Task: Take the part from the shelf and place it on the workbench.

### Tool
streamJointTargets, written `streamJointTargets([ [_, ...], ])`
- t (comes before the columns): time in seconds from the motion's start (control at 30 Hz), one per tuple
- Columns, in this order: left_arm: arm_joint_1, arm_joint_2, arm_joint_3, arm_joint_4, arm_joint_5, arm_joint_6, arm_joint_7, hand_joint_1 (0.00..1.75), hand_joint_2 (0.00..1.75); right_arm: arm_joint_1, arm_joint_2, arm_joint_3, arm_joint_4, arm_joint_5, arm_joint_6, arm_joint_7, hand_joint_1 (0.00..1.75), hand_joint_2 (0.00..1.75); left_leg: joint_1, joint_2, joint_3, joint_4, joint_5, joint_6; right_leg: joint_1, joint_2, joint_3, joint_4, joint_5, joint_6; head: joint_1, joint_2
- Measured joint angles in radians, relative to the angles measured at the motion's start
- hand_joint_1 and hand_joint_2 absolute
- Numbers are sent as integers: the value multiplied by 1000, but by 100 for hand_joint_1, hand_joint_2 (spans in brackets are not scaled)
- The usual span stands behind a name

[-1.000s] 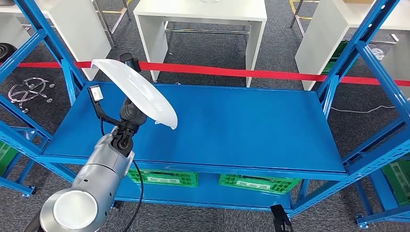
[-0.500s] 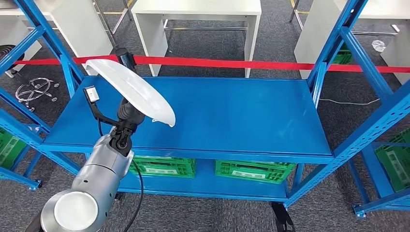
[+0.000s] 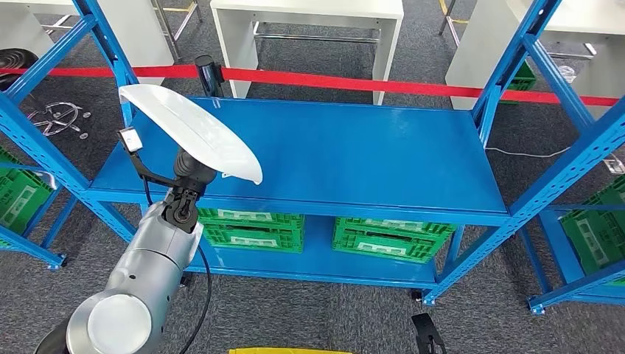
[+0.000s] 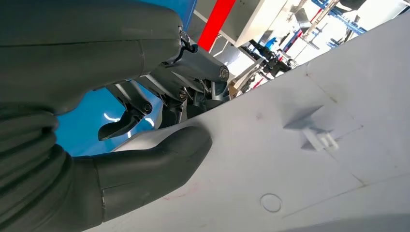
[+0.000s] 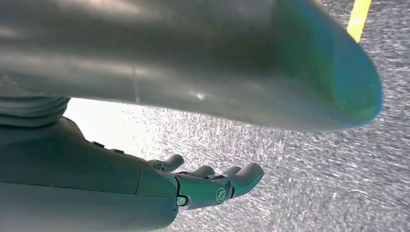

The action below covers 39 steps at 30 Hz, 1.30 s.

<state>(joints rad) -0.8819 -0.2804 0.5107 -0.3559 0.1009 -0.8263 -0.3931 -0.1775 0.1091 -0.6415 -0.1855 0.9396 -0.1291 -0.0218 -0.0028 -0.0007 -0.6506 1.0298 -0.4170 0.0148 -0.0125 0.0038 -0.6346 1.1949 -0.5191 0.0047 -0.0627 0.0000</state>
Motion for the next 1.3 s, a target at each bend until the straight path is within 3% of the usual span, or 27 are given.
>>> streamJointTargets([
  [0.07,0,1,-9,-6,15,0,4,175,175,-4,-1,0,0,0,0,2,0,0,-2,0,-15,6,14,-9,8,0,80,-119,-4,-14,0,0],
  [0.13,0,2,-17,-10,27,0,9,175,175,-5,-2,0,0,0,0,3,0,0,-3,1,-19,3,30,-21,14,1,98,-158,-9,-25,0,0],
  [0.2,2,5,-25,-12,40,0,14,175,175,-4,-1,0,0,0,-1,4,0,0,-2,0,-25,3,31,-33,9,-1,88,-165,9,-37,1,0],
  [0.23,2,7,-29,-13,47,0,16,175,175,-4,0,-1,0,0,-1,4,0,0,-1,-1,-34,18,9,-38,6,-2,80,-169,21,-44,1,0],
  [0.27,3,10,-32,-14,53,0,17,175,175,-4,0,-1,0,0,-1,4,0,0,0,-2,-46,52,-29,-44,3,-4,69,-173,34,-49,0,0],
  [0.33,4,14,-39,-14,63,0,21,175,175,-3,0,-2,0,0,-1,4,0,0,5,-3,-74,171,-124,-54,2,-4,42,-173,58,-53,-1,0],
  [0.37,6,16,-43,-14,69,0,25,175,175,-2,0,-2,0,0,-1,4,0,0,7,-3,-82,229,-152,-58,2,-4,26,-172,69,-53,-1,0],
  [0.4,9,17,-47,-14,79,0,28,175,175,-2,0,-2,0,1,-1,4,0,0,9,-2,-80,267,-157,-61,2,-5,9,-170,81,-51,-1,0],
  [0.43,10,18,-52,-14,92,0,31,175,175,-2,0,-2,0,1,-1,4,0,0,11,-2,-62,271,-140,-63,1,-5,-7,-168,92,-49,-1,0],
  [0.47,11,19,-58,-15,107,8,35,175,175,-2,0,-2,0,2,-1,4,0,0,12,-2,-28,242,-114,-63,0,-5,-23,-166,103,-46,-1,0],
  [0.53,9,16,-76,-19,133,116,39,175,175,-2,0,-2,0,4,-1,4,0,0,12,-3,75,111,-100,-60,-1,-5,-48,-159,123,-37,-2,0],
  [0.6,5,12,-94,-25,149,296,41,175,175,-3,0,-2,0,4,-1,4,0,0,6,-5,139,11,-122,-46,-1,-4,-56,-161,142,-24,-2,0],
  [0.7,4,6,-113,-29,162,538,46,175,175,-1,0,-3,0,4,-1,5,0,0,2,-2,132,-14,-106,-16,-4,0,-59,-175,165,-2,-4,0],
  [0.73,2,2,-119,-30,162,614,47,175,175,1,0,-3,0,4,-1,6,0,0,3,0,125,-17,-92,-5,-6,0,-66,-165,146,4,-4,0],
  [0.77,0,-3,-126,-31,163,687,48,175,175,1,0,-3,0,4,-1,7,0,0,5,3,115,-20,-78,3,-7,0,-77,-136,108,8,-4,0],
  [0.83,-2,-10,-136,-33,163,834,48,175,175,1,0,-3,0,4,-1,9,0,0,4,7,88,-21,-52,12,-7,-1,-107,-18,0,12,-3,0],
  [0.87,-2,-12,-141,-34,163,908,49,175,175,0,0,-3,0,4,-1,9,0,0,2,9,72,-19,-39,13,-6,-1,-118,48,-35,14,-2,0],
  [0.9,-2,-14,-145,-34,166,979,50,175,175,0,0,-3,0,4,-1,10,0,0,1,11,55,-17,-28,13,-6,-1,-119,97,-46,14,-2,0],
  [0.93,-2,-15,-149,-34,170,1048,51,175,175,0,0,-3,0,4,-1,10,0,0,0,14,39,-14,-17,12,-4,-1,-105,117,-35,13,-2,0],
  [0.97,-3,-16,-153,-35,175,1112,53,175,175,0,0,-3,0,4,-1,11,0,0,-1,16,23,-10,-7,11,-3,-1,-74,101,-10,10,-2,0],
  [1.0,-4,-18,-157,-37,180,1176,54,175,175,-1,0,-3,0,4,-1,11,0,0,-2,19,9,-5,2,9,-1,0,-26,53,12,6,-2,0],
  [1.03,-6,-20,-161,-40,183,1240,54,175,175,-2,0,-3,0,5,0,11,0,0,-3,21,-4,0,10,5,2,1,31,-20,13,-1,-2,0],
  [1.1,-11,-24,-170,-47,184,1363,56,175,175,-3,-1,-3,-1,5,0,11,0,0,-3,28,-17,6,26,-4,9,5,110,-138,-10,-13,-3,0],
  [1.13,-14,-25,-175,-50,184,1414,56,175,175,-3,-2,-3,-1,5,0,11,0,0,-2,31,-20,5,34,-11,13,8,123,-167,-20,-18,-2,0],
  [1.2,-16,-25,-181,-51,185,1482,57,175,175,-2,-1,-3,-1,5,0,12,0,0,1,33,-23,-2,48,-24,13,11,110,-178,-3,-27,-1,0],
  [1.23,-17,-24,-183,-51,186,1500,58,175,175,-2,-1,-3,0,5,0,13,0,0,1,28,-31,4,36,-30,10,12,102,-181,11,-33,-1,0],
  [1.3,-18,-20,-186,-52,190,1516,59,175,175,-3,0,-3,0,5,0,14,0,0,5,14,-57,69,-43,-43,4,13,77,-188,43,-43,-2,0],
])
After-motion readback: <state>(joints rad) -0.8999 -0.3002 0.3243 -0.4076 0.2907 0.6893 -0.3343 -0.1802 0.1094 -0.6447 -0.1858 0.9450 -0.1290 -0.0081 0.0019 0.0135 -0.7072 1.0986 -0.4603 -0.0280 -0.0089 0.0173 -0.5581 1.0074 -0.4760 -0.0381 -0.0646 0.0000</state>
